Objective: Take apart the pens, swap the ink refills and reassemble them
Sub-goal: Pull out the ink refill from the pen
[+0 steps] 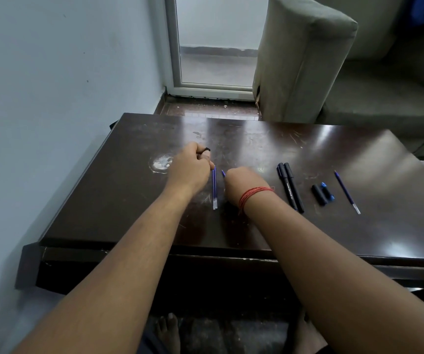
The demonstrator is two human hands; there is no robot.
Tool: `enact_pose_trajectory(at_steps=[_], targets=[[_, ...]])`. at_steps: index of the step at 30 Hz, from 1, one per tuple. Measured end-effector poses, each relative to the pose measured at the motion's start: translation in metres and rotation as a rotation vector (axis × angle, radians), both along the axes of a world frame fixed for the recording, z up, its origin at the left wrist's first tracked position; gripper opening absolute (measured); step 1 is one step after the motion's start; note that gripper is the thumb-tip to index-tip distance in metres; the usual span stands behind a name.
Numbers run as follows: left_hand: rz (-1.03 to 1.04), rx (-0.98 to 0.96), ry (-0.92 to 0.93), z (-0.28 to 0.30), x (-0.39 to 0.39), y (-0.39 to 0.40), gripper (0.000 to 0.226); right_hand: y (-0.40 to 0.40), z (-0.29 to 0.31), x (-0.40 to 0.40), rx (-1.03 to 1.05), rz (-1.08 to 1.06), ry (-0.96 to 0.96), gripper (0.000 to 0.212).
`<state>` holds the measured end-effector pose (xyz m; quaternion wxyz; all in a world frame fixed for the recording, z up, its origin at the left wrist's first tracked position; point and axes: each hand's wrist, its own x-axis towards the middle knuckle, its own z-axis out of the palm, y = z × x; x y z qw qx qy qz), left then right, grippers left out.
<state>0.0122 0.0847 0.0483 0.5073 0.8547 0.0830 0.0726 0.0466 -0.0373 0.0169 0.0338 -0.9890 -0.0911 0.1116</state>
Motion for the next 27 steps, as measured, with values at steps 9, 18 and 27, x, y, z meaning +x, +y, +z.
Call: enact_pose_trajectory(at_steps=[9, 18, 27], targets=[[-0.021, 0.012, 0.011, -0.003, -0.002, -0.005, 0.014, -0.020, 0.014, 0.001, -0.039, 0.048, 0.057, 0.023], [-0.111, -0.170, 0.152, -0.018, -0.006, -0.037, 0.015, -0.060, 0.026, -0.003, 0.656, -0.254, 0.152, 0.016], [-0.142, -0.246, 0.188, -0.026, -0.013, -0.054, 0.013, -0.081, 0.026, -0.018, 1.240, -0.522, 0.126, 0.016]])
